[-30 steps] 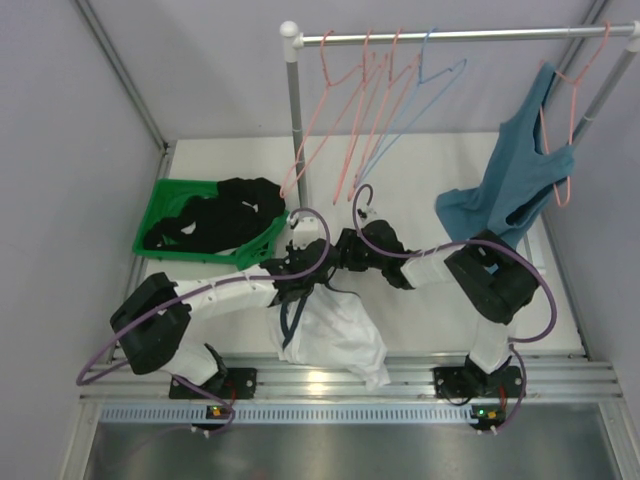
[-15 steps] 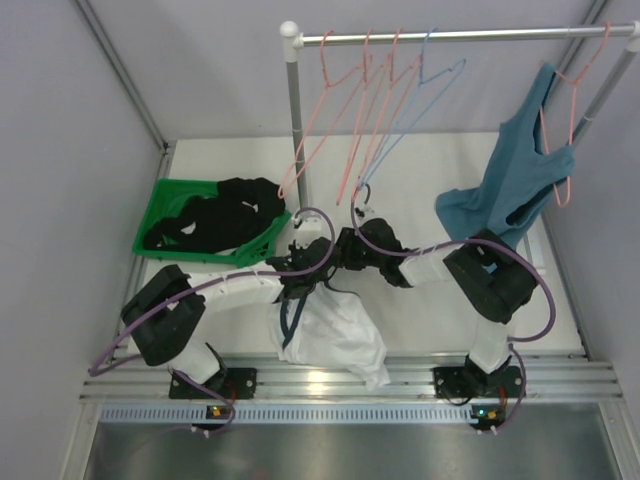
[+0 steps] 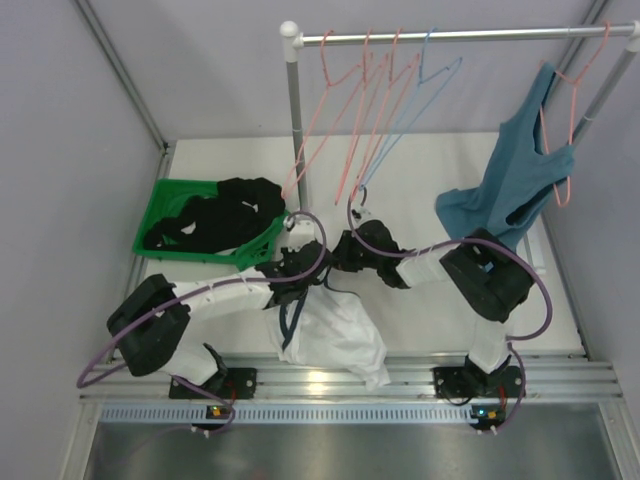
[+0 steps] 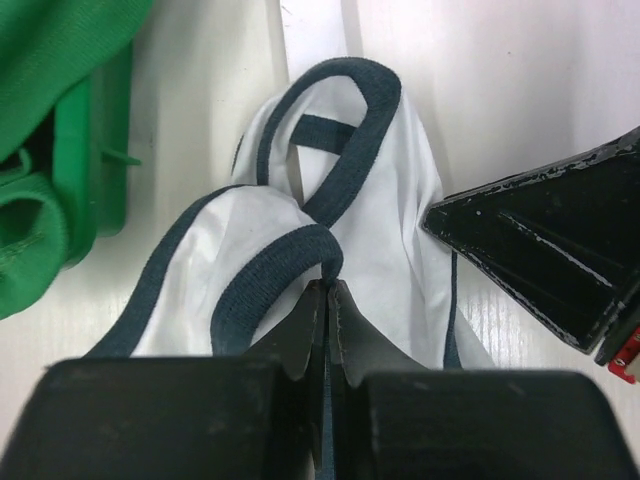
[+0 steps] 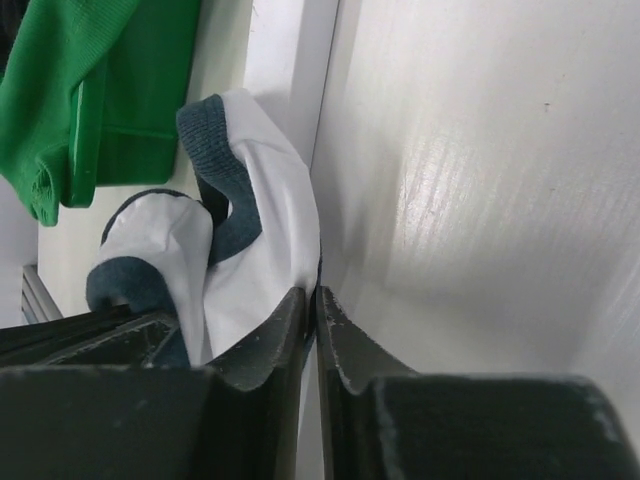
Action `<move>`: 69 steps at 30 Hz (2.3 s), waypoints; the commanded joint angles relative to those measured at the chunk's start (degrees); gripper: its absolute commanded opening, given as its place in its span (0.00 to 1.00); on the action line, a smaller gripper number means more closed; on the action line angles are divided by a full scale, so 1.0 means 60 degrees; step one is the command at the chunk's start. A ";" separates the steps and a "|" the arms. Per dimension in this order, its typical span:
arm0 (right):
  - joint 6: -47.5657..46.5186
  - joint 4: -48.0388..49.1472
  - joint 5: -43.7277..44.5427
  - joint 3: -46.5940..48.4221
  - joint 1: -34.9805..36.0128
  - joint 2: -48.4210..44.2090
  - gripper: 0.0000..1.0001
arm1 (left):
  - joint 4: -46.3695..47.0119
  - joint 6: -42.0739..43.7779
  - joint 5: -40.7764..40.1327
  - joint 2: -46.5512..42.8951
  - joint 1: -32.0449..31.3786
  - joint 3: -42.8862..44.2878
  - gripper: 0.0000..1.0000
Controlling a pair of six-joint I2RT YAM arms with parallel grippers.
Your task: Place the tank top on the hanger
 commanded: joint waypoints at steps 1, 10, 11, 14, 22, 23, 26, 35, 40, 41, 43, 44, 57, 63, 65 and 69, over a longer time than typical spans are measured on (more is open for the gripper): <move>-0.0017 0.0760 0.0007 0.0317 0.0210 -0.0044 0.07 | 0.0245 0.0064 -0.0191 -0.0900 0.0041 -0.0320 0.00; 0.0158 0.1082 0.0490 -0.0677 0.0254 -0.1125 0.00 | 0.0086 -0.0052 0.0498 -0.2555 0.0041 -0.0819 0.00; 0.0188 0.1112 0.0650 -0.0824 0.0254 -0.1302 0.00 | 0.0026 -0.0111 0.0542 -0.2716 0.0041 -0.0877 0.00; 0.0247 0.1083 0.0986 -0.1352 0.0313 -0.2078 0.00 | -0.0032 -0.0287 0.0702 -0.3580 0.0041 -0.1185 0.00; 0.0496 0.0031 0.2116 -0.2949 0.0430 -0.5095 0.00 | -0.0633 -0.0785 0.1171 -0.6231 0.0041 -0.1858 0.00; 0.0496 -0.0146 0.2261 -0.3080 0.0430 -0.5431 0.00 | -0.0706 -0.0800 0.1273 -0.6480 0.0041 -0.1917 0.00; 0.0481 -0.1197 0.2656 -0.3433 0.0459 -0.7012 0.00 | -0.0868 -0.0830 0.1566 -0.7476 0.0041 -0.2093 0.00; -0.0075 -0.5696 0.3902 -0.2424 0.0547 -1.1687 0.00 | -0.2083 -0.0655 0.2080 -0.9690 0.0040 -0.0968 0.00; -0.0383 -0.7909 0.4138 -0.0960 0.0548 -1.2699 0.00 | -0.2332 -0.0084 0.2563 -0.9632 0.0041 0.0672 0.00; -0.0514 -0.8114 0.4181 -0.0479 0.0547 -1.2802 0.00 | -0.2376 0.0077 0.2636 -0.9501 0.0026 0.1153 0.00; -0.0675 -0.8698 0.4196 0.0109 0.0547 -1.2788 0.00 | -0.2435 0.0239 0.2797 -0.9340 0.0026 0.1625 0.00; -0.0763 -0.8876 0.4211 0.0416 0.0547 -1.2745 0.00 | -0.2435 0.0341 0.2870 -0.9136 0.0026 0.1859 0.00; -0.2140 -1.0897 0.3713 0.6228 0.0533 -1.0331 0.00 | -0.2552 0.1600 0.3662 -0.6967 0.0026 0.6440 0.00; -0.2769 -1.1060 0.3786 0.8178 0.0547 -0.9319 0.00 | -0.2567 0.2085 0.3910 -0.5824 0.0041 0.8390 0.00; -0.2946 -1.1280 0.3932 0.8737 0.0547 -0.9069 0.00 | -0.2552 0.2129 0.4013 -0.5430 0.0041 0.8817 0.00; -0.3297 -1.1456 0.3991 0.9996 0.0533 -0.8571 0.00 | -0.2567 0.2246 0.4247 -0.4931 0.0041 0.9856 0.00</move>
